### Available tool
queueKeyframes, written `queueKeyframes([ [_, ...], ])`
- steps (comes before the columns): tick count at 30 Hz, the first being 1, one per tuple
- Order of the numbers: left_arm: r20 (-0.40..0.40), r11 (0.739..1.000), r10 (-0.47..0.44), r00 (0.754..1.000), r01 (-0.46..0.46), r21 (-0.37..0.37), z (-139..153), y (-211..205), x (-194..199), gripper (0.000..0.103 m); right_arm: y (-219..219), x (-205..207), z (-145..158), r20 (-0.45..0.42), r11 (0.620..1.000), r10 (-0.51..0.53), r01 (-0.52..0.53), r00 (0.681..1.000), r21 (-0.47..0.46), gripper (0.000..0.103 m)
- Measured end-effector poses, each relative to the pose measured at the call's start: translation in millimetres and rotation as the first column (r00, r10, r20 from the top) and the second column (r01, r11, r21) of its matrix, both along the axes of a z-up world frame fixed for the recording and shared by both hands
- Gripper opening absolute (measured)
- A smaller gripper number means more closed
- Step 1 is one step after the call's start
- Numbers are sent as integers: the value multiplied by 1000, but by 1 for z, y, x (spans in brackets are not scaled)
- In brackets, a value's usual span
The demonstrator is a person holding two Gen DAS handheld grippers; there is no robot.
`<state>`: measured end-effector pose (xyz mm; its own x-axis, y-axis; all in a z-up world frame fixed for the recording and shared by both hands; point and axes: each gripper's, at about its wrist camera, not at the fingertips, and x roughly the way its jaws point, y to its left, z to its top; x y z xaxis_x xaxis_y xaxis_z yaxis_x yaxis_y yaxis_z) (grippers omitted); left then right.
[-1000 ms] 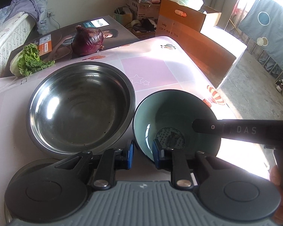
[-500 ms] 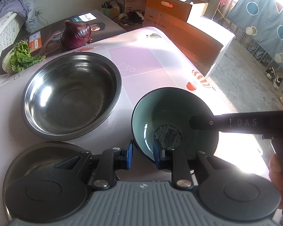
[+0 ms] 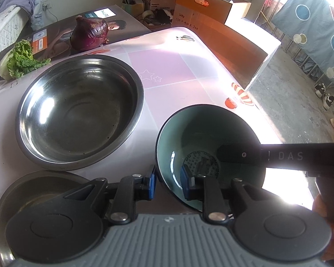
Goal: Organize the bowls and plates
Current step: 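Lift the teal bowl with the left gripper and carry it over the steel bowl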
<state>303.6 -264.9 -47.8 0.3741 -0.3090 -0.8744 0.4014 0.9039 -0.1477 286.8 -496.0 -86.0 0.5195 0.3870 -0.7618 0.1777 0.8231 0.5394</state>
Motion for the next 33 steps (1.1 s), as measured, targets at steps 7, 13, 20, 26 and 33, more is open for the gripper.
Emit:
queueKeyframes([
  [7,-9,1000,-3,1000,3,-17,4,3,0,23,-2,0,-1,-5,1000,-15,15,1000,21,18],
  [13,11,1000,-15,1000,15,-13,9,3,-4,24,-1,-1,4,-1,1000,-16,16,1000,10,18],
  [20,8,999,-5,1000,5,-40,16,8,-4,24,-2,-3,17,17,1000,-26,26,1000,12,18],
  [26,20,998,10,1000,-8,-67,25,18,-5,23,5,-3,30,28,1000,-17,17,999,-7,18],
  [33,26,995,37,999,-34,-94,36,34,-3,24,17,2,40,34,1000,-7,8,999,-12,18],
])
